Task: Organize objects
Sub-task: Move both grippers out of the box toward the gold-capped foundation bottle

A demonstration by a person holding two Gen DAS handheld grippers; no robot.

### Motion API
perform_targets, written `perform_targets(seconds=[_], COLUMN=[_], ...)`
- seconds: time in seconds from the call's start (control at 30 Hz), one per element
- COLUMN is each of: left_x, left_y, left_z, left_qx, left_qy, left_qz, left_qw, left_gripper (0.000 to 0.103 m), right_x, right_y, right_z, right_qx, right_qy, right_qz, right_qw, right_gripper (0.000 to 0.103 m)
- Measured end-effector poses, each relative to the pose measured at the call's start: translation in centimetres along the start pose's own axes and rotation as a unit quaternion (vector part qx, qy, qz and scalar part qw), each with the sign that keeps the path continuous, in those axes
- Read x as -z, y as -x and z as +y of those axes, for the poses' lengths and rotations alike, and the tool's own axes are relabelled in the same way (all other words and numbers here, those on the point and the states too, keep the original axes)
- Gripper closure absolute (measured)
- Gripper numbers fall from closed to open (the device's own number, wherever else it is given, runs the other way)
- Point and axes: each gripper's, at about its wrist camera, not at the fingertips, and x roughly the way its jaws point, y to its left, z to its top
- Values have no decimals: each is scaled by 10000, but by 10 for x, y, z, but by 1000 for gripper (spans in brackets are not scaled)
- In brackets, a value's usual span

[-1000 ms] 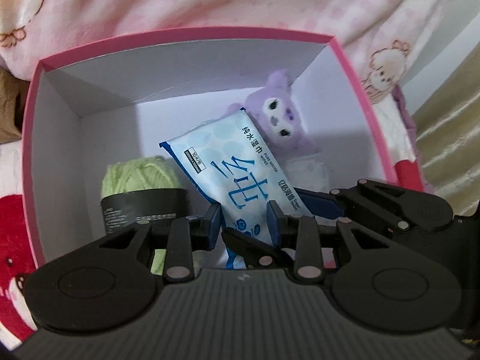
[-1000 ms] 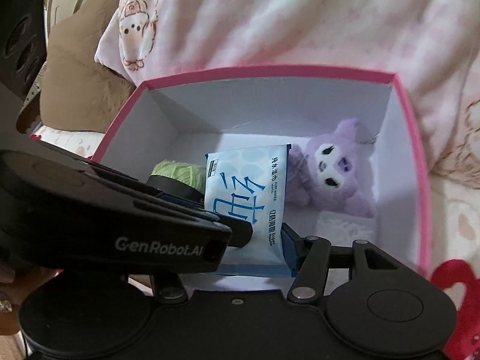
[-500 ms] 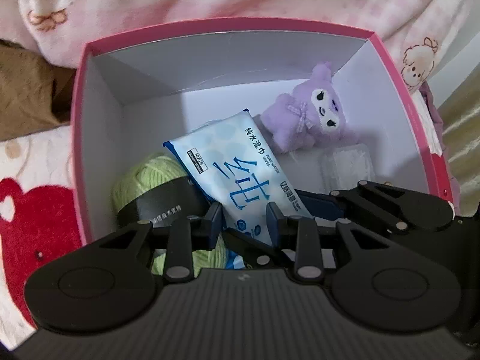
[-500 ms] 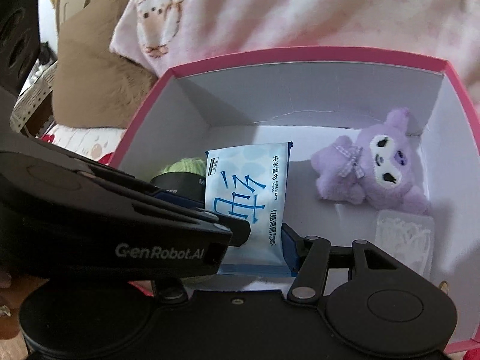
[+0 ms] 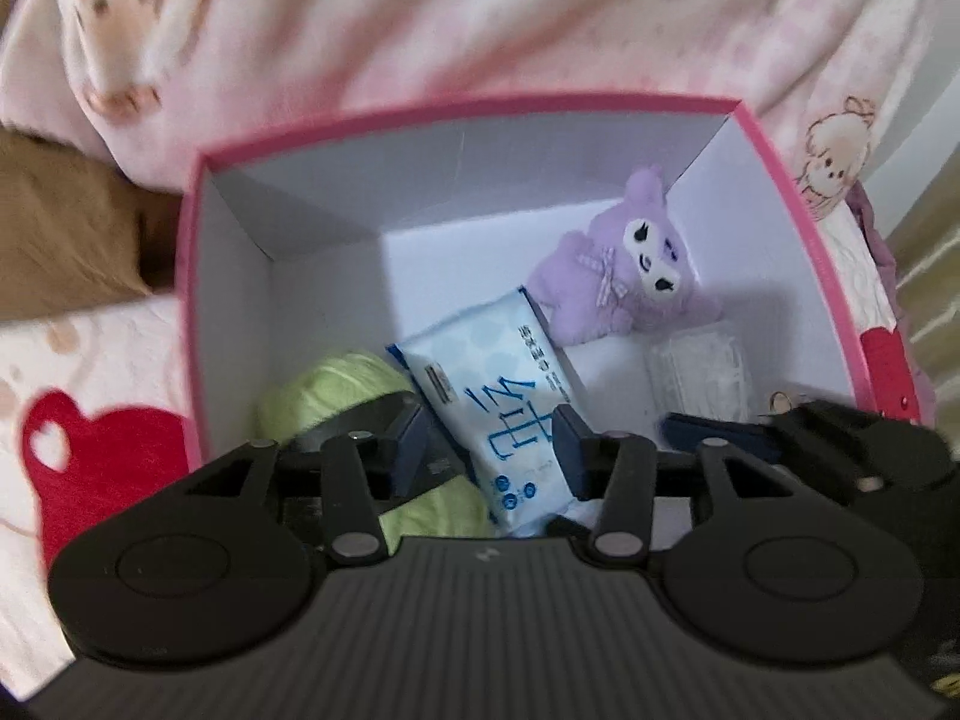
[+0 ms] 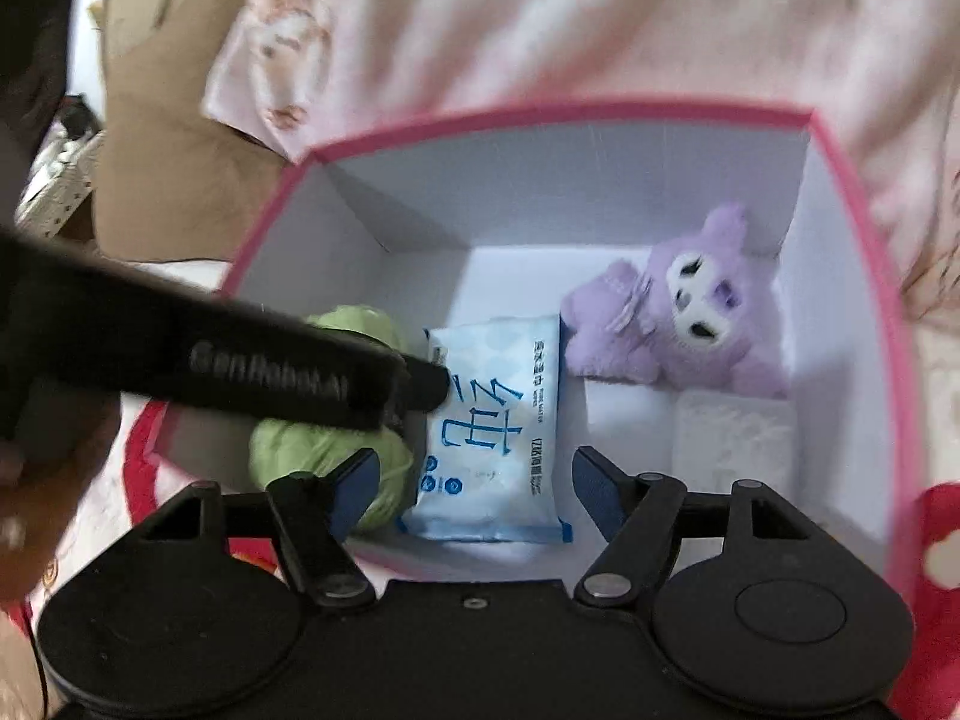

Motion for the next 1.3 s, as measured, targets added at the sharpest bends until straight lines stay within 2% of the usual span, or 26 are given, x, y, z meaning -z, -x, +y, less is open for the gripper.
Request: perform_targets(seconds=[0.2, 0.43, 0.57, 0.7, 0.9, 0.97, 1.03, 1.2, 1.3], left_x=[19, 49, 64, 78, 103, 113, 123, 141, 149], left_y=[52, 113, 147, 175, 192, 193, 194, 169, 146], left_z=[-6, -12, -16, -9, 7, 15, 24, 40, 47], left_qx=[48, 265, 202, 501, 799, 747, 882, 1278, 1339], left_qy=[-310, -433, -531, -404, -241, -115, 17, 318, 446], left_qz=[-247, -278, -285, -240, -386, -490, -666, -515, -409], left_qw=[9992, 9983, 9980, 9976, 9958, 9959, 9939, 9899, 9891], left_gripper=[53, 48, 47, 46, 42, 41, 38, 37, 37], right_x=[11, 24, 27, 33, 54, 64, 78, 105, 113], right_y=[66, 140, 170, 188, 191, 185, 180, 159, 145], right_z=[2, 29, 49, 73, 102, 108, 111, 115, 119], right_qx=[-134, -17, -161, -264, -250, -238, -289, -242, -234], right_qy=[246, 707, 1007, 1244, 1541, 1588, 1577, 1552, 1621], right_qz=[-316, -551, -703, -886, -888, -843, -854, -719, -612], right_qw=[9991, 9960, 9923, 9879, 9837, 9834, 9834, 9850, 9846], right_gripper=[28, 27, 27, 27, 27, 27, 27, 27, 27])
